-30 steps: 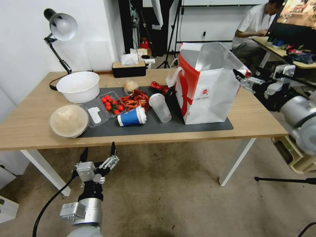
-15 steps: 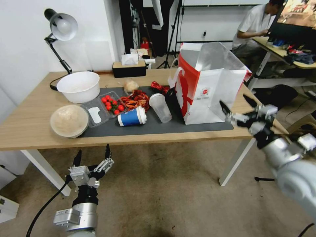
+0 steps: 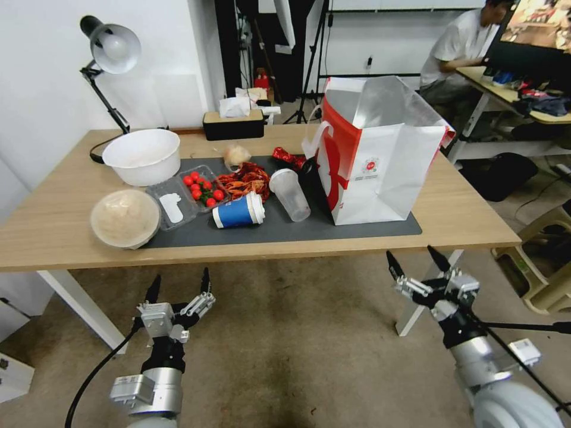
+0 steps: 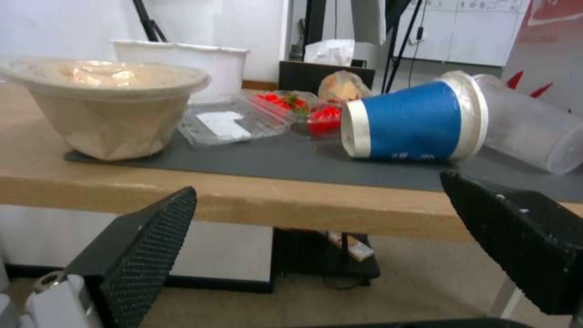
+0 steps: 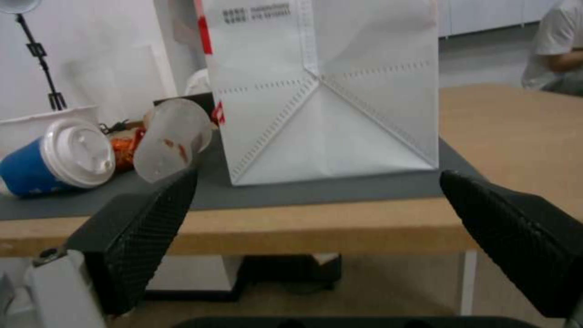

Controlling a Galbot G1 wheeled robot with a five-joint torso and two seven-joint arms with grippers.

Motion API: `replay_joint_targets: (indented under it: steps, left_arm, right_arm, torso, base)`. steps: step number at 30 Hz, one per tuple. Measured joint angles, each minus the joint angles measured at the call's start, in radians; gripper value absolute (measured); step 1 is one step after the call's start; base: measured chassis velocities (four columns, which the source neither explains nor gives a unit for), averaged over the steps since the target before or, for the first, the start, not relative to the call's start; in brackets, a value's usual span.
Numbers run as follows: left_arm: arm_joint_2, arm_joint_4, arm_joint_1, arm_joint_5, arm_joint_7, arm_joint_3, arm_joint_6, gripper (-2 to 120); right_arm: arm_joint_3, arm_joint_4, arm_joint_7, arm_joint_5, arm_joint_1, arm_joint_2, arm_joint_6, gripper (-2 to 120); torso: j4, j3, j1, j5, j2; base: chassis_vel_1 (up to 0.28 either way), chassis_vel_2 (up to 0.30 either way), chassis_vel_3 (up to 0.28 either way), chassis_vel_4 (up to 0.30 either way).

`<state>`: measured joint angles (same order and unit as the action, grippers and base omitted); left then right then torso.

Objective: Pick up the food delivery bag from the floor and place it on the table.

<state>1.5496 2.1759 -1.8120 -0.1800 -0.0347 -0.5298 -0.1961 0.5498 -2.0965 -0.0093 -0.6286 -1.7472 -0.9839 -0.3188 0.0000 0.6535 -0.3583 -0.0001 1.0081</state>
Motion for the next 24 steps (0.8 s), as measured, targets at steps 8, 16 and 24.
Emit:
replay_joint_targets:
  steps: [8, 16, 24]
  left_arm:
    - [-0.013, -0.044, 0.014, 0.001, 0.040, -0.007, -0.012, 100]
    - [-0.020, -0.080, 0.028, 0.011, 0.056, -0.012, -0.031, 100]
    - [-0.023, -0.087, 0.030, 0.015, 0.056, -0.012, -0.034, 100]
  right_arm:
    - [-0.018, 0.037, 0.013, 0.034, 0.018, -0.046, -0.029, 100]
    - [-0.026, 0.046, 0.023, 0.056, 0.038, -0.067, -0.029, 100]
    - [-0.025, 0.045, 0.022, 0.058, 0.037, -0.067, -0.029, 100]
  torso:
    - [0.0000, 0.000, 0.000, 0.0000, 0.000]
    - [0.0000, 0.000, 0.000, 0.0000, 0.000]
    - [0.0000, 0.000, 0.000, 0.0001, 0.000]
  base:
    - [0.000, 0.000, 0.000, 0.000]
    - [0.000, 0.000, 0.000, 0.000]
    - [0.000, 0.000, 0.000, 0.000]
